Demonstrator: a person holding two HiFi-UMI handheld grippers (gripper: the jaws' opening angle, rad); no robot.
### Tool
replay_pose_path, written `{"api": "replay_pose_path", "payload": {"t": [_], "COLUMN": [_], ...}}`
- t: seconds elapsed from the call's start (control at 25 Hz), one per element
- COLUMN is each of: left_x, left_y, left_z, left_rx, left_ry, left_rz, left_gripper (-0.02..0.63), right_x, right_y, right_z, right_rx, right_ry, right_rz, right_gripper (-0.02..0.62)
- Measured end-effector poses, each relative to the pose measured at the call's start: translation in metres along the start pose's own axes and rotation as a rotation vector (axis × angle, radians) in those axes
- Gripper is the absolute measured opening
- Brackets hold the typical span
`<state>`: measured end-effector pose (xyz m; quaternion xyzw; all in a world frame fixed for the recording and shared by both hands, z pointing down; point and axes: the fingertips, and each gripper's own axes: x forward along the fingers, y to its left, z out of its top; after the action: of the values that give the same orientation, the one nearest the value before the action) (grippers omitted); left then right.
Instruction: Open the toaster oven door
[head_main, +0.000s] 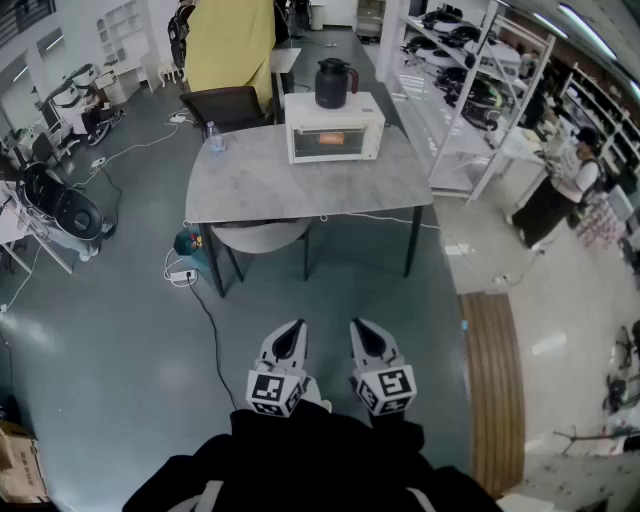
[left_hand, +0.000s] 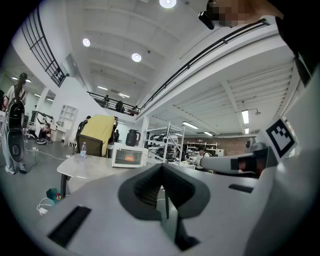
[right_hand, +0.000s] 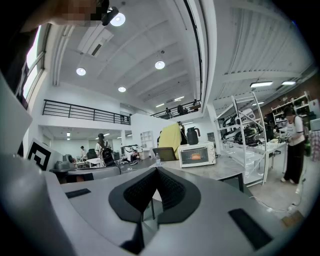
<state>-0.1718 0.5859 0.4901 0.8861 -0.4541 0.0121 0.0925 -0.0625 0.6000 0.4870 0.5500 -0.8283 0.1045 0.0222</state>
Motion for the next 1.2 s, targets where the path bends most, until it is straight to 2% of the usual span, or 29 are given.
{"api": "replay_pose_path", "payload": {"t": [0.24, 0.48, 0.68, 0.84, 1.0, 1.2], "left_x": [0.012, 0.028, 0.056, 0.094, 0.144, 0.214], "left_y": [0.005, 0.013, 0.021, 0.032, 0.055, 0.087], "left_z": [0.0, 0.001, -0.001, 0.003, -0.001, 0.019], "left_rx": [0.045, 0.044, 0.047, -0.008, 0.017, 0.023], "left_ry": [-0.005, -0.004, -0.016, -0.026, -0.017, -0.015], "left_rz": [0.003, 0.006, 0.005, -0.002, -0.001, -0.004], "left_gripper": [0.003, 0.003, 0.003, 0.003, 0.003, 0.003], "right_x": [0.015, 0.028, 0.045, 0.077, 0.118, 0.182], "right_y": [-0.009, -0.016, -0.037, -0.061, -0.091, -0.132], "right_z": [0.001, 0.003, 0.008, 0.009, 0.014, 0.038], "right_rx": [-0.003, 0.005, -0.01, -0.025, -0.03, -0.033], "right_ry": [-0.005, -0.019, -0.018, -0.009, -0.007, -0.013], "right_rz": [0.01, 0.026, 0.011, 0.007, 0.001, -0.007], "right_gripper": [0.003, 0.003, 0.003, 0.003, 0.003, 0.003]}}
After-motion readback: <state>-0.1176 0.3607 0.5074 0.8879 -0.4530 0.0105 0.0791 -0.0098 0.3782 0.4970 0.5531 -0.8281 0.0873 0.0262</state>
